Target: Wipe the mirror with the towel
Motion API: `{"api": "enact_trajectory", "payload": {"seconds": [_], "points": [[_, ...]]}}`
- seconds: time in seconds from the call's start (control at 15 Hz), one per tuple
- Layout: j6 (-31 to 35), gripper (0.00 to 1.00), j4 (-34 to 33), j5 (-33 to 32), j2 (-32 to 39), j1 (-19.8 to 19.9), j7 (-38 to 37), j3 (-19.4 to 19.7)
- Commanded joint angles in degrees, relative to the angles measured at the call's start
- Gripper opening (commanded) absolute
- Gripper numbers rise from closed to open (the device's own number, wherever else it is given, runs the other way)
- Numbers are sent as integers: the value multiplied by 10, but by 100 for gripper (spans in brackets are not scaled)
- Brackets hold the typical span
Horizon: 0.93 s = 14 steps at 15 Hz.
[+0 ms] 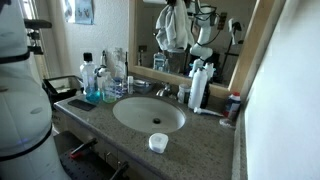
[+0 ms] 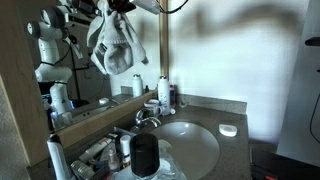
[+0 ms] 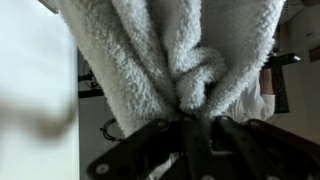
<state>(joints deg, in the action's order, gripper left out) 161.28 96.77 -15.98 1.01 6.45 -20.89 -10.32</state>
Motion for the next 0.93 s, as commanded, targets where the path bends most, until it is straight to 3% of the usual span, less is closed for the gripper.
{"api": "enact_trajectory", "payload": {"seconds": [0.0, 0.47, 0.87], "points": [[-16, 6, -43, -49, 44, 23, -47, 31], [-28, 5, -69, -62, 60, 35, -122, 75], [-31, 5, -98, -46, 76, 37, -137, 95]]}}
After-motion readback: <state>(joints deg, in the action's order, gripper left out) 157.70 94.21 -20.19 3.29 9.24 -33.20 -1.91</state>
